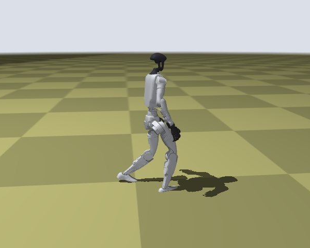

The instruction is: Static pose

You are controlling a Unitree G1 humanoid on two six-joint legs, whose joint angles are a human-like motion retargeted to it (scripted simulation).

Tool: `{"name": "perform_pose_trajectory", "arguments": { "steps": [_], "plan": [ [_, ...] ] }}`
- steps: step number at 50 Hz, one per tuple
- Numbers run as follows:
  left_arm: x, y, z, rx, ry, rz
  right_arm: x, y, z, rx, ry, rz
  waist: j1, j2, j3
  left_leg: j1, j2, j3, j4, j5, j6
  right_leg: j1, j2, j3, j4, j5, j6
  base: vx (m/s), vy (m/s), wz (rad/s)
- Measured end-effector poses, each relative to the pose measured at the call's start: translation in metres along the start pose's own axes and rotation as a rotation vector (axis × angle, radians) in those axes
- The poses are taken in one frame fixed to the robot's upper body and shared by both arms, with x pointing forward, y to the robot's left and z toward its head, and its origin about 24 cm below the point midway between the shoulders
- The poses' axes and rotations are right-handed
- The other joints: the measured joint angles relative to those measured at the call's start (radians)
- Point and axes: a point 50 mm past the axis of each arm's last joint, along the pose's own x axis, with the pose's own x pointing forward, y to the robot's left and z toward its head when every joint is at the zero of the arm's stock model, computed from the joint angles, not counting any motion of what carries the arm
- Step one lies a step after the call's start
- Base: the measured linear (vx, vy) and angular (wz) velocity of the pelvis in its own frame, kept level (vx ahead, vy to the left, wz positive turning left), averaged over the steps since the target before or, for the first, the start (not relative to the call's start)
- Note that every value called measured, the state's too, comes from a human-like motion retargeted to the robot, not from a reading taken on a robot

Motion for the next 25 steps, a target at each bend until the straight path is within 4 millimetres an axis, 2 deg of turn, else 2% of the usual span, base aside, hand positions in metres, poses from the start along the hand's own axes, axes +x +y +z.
{"name": "perform_pose_trajectory", "arguments": {
  "steps": [3, 5, 8, 11, 18, 25],
  "plan": [
    [-0.005, -0.005, -0.017, -0.021, 0.052, -0.009, 0.004, -0.007, 0.009, -0.016, -0.021, -0.044, 0.006, 0.034, -0.003, -0.1, 0.091, 0.064, 0.211, 0.085, -0.02, 0.045, 0.008, -0.059, -0.019, -0.026, -0.034, 0.27, -0.12, 1.16],
    [-0.008, -0.008, -0.024, -0.024, 0.073, -0.024, 0.007, -0.013, 0.018, -0.03, -0.04, -0.077, 0.015, 0.048, -0.004, -0.176, 0.139, 0.101, 0.326, 0.119, -0.009, 0.08, 0.004, -0.095, -0.047, -0.037, -0.053, 0.25, -0.13, 1.16],
    [-0.01, -0.013, -0.029, -0.015, 0.086, -0.053, 0.011, -0.023, 0.032, -0.053, -0.07, -0.118, 0.038, 0.047, -0.002, -0.278, 0.18, 0.162, 0.427, 0.116, 0.035, 0.138, -0.022, -0.14, -0.086, -0.055, -0.068, 0.25, -0.13, 1.16],
    [-0.012, -0.017, -0.031, -0.007, 0.083, -0.081, 0.014, -0.03, 0.048, -0.07, -0.106, -0.147, 0.066, 0.038, 0.004, -0.358, 0.18, 0.215, 0.442, 0.085, 0.07, 0.201, -0.052, -0.182, -0.131, -0.066, -0.074, 0.26, -0.12, 1.13],
    [-0.014, -0.024, -0.03, -0.027, 0.053, -0.111, 0.02, -0.04, 0.086, -0.086, -0.204, -0.176, 0.136, 0.015, 0.011, -0.475, 0.128, 0.353, 0.211, 0.027, 0.092, 0.331, -0.11, -0.27, -0.222, -0.098, -0.077, 0.29, -0.09, 0.99],
    [-0.013, -0.027, -0.02, -0.06, 0.013, -0.098, 0.021, -0.043, 0.127, -0.122, -0.325, -0.177, 0.167, -0.022, 0.01, -0.51, 0.077, 0.515, -0.224, 0.111, 0.072, 0.439, -0.159, -0.373, -0.313, -0.133, -0.07, 0.3, -0.02, 0.95]
  ]
}}
